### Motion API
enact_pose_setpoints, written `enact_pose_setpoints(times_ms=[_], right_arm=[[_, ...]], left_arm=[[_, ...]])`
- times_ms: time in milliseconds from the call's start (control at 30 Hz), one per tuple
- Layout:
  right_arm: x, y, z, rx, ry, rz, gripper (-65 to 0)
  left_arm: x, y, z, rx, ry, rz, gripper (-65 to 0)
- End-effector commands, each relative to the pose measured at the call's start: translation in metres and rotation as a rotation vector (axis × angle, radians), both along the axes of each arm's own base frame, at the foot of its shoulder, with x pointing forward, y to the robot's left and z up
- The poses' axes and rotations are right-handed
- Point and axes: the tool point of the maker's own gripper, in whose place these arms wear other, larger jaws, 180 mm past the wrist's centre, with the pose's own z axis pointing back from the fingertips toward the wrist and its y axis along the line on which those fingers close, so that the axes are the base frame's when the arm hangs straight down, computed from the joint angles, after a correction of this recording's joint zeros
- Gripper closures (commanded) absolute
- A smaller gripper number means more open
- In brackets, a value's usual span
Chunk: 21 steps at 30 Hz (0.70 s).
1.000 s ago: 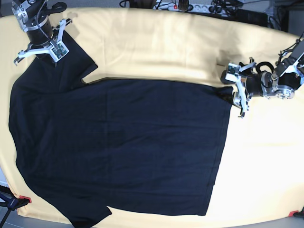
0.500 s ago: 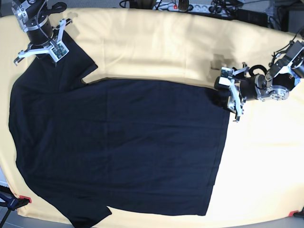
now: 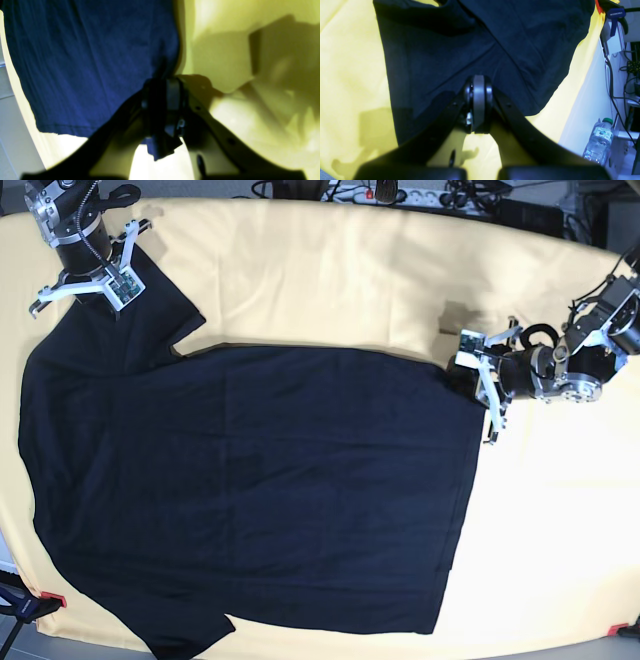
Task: Fold the T-shirt properly
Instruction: 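Grasp the shirt edge with the left gripper and adjust its grip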
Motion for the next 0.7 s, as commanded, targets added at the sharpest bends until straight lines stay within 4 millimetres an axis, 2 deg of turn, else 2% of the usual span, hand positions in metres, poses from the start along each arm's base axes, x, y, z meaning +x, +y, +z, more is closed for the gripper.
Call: enact_pose_setpoints(times_ms=[0, 100, 233, 533, 600, 667], right_arm=[[0.003, 0.0, 0.007, -0.007, -0.027, 0.011, 0.0], [0.003, 0.0, 0.007, -0.008, -0.027, 0.01, 0.0], [0.003, 0.0, 0.007, -0.008, -0.026, 0.011, 0.0], [0.003, 0.0, 0.007, -0.008, -0.027, 0.011, 0.0], [0.003, 0.0, 0.007, -0.008, -0.026, 0.011, 0.0], [0.003, -0.001, 0.006, -0.01, -0.024, 0.009, 0.0]], left_arm=[[0.008, 0.001, 0.012, -0.015, -0.032, 0.002, -6.6], [0.007, -0.001, 0.011, -0.013, -0.02, -0.003, -4.0], [-0.001, 0.003, 0.005, 0.012, 0.03, -0.011, -4.1], [-0.002, 0.003, 0.005, 0.015, 0.033, -0.012, -4.8], [-0.007, 0.006, 0.002, 0.033, 0.066, -0.017, -9.2], [-0.012, 0.008, 0.0, 0.047, 0.093, -0.021, -19.1]])
